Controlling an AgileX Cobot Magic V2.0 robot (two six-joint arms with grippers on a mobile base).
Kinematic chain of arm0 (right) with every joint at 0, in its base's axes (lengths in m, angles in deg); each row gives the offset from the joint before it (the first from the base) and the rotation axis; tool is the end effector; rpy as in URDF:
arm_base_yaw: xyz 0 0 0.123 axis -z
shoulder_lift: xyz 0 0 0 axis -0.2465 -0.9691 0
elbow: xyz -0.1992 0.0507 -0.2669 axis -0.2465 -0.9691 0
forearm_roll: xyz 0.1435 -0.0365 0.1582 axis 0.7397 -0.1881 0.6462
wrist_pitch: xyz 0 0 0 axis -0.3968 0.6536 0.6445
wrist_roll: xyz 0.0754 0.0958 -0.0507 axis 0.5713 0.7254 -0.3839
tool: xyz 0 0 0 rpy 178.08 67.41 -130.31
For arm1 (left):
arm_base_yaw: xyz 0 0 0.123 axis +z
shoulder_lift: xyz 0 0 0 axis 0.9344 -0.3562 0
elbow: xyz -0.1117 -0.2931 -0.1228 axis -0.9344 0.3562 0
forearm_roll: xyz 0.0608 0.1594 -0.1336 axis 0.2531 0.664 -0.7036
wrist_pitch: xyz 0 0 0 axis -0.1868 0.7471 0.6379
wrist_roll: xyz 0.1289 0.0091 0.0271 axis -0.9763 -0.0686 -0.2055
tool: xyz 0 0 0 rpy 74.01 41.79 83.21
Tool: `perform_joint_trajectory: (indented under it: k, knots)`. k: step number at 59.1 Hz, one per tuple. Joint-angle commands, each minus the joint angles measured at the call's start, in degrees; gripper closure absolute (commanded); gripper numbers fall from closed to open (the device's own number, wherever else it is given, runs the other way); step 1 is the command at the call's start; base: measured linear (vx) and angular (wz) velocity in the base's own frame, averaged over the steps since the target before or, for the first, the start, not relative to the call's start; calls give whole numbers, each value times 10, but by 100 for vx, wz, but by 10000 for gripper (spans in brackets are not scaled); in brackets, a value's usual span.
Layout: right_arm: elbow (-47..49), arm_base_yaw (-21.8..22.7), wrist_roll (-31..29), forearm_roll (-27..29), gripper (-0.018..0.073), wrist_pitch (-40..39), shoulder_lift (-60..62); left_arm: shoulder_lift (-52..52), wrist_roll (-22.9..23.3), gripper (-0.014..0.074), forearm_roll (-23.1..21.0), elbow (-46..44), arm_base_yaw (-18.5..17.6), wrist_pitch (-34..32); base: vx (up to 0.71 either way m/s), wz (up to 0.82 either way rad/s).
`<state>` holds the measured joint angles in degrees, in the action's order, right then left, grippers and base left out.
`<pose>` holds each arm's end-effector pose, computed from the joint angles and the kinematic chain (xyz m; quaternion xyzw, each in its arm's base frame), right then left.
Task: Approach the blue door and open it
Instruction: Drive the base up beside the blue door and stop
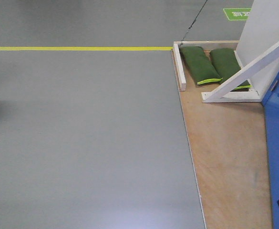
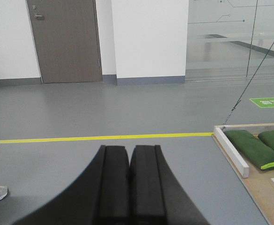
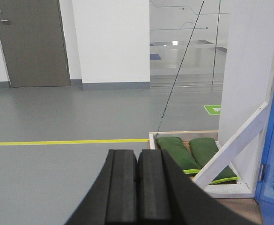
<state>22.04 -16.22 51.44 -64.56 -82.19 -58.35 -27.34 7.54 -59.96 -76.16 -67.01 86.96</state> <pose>0.0100 -0.0012 0.1939 -0.0014 0.7172 0.0140 0.6967 0.0098 0.0012 0.1952 0.0016 0.7155 0.0319 0.6979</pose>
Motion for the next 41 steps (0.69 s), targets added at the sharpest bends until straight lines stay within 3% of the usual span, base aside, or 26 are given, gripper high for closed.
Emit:
perform_joint_trajectory:
  k: [1, 30, 41]
  knots:
    - [-1, 4, 1, -5, 561, -49, 9, 8, 4, 524, -1, -15, -4, -48, 0, 0]
    - [2, 4, 1, 3, 561, -49, -23, 8, 4, 524, -1, -15, -4, -48, 0, 0]
    - [67, 4, 1, 95, 561, 32, -59, 8, 4, 524, -1, -15, -4, -48, 0, 0]
